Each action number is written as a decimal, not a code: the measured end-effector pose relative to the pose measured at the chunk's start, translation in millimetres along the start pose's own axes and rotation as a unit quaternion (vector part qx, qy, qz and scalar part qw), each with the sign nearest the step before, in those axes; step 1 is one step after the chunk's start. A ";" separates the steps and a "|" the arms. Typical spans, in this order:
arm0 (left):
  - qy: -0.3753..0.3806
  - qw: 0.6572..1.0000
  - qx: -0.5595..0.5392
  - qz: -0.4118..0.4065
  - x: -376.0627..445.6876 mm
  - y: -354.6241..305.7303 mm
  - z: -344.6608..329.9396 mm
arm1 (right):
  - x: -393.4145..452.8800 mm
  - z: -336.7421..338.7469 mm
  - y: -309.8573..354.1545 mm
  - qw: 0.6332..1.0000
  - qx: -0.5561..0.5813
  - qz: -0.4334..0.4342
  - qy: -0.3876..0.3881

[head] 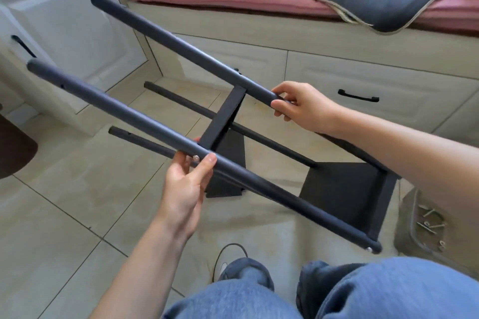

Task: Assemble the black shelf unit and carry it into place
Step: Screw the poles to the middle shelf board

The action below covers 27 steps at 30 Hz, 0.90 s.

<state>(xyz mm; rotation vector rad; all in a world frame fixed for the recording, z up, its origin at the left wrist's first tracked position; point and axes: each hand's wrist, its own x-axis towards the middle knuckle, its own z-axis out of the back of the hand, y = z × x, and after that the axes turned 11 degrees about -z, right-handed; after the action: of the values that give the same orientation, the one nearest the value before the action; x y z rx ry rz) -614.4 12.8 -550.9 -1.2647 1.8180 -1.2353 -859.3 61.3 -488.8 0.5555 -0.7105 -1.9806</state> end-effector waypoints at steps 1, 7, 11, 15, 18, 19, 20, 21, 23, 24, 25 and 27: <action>0.020 0.999 0.026 -0.017 4.9 -6.9 -2.4 | -3.1 5.6 -0.2 1.000 0.018 0.001 -0.002; 0.134 0.957 0.221 -0.134 28.6 -33.0 -18.8 | -24.2 26.8 -13.7 0.996 0.075 -0.040 -0.002; 0.170 0.944 0.256 -0.124 37.5 -32.3 -25.6 | -40.4 25.2 -32.9 0.994 0.085 -0.063 0.007; 0.206 0.923 0.291 -0.143 35.1 -26.0 -32.5 | -54.2 12.9 -54.6 0.992 0.103 -0.078 0.007; 0.227 0.910 0.310 -0.157 35.3 -20.5 -33.8 | -62.9 3.1 -70.7 0.990 0.116 -0.086 -0.001; 0.231 0.906 0.318 -0.160 35.2 -18.4 -34.1 | -65.8 -0.5 -75.7 0.989 0.120 -0.091 -0.002; 0.234 0.903 0.324 -0.157 34.8 -16.1 -34.3 | -68.8 -4.0 -80.5 0.988 0.123 -0.096 -0.003; 0.238 0.901 0.328 -0.152 34.3 -13.8 -34.3 | -71.6 -7.4 -84.6 0.987 0.126 -0.101 -0.004; 0.245 0.896 0.339 -0.146 33.6 -9.6 -34.3 | -76.7 -13.5 -90.2 0.986 0.129 -0.105 -0.005; 0.247 0.894 0.346 -0.145 33.5 -7.6 -34.5 | -78.8 -16.5 -92.0 0.986 0.129 -0.104 -0.005; 0.247 0.891 0.352 -0.144 33.7 -5.6 -34.9 | -80.8 -19.7 -93.4 0.986 0.129 -0.104 -0.004; 0.245 0.886 0.364 -0.147 34.9 -2.1 -36.0 | -83.9 -27.3 -95.4 0.985 0.135 -0.108 -0.003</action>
<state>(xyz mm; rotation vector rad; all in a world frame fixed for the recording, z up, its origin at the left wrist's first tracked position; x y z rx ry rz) -657.1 -7.2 -533.8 -0.8369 1.2300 -2.2945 -861.8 166.4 -565.3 0.8193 -0.9646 -2.0988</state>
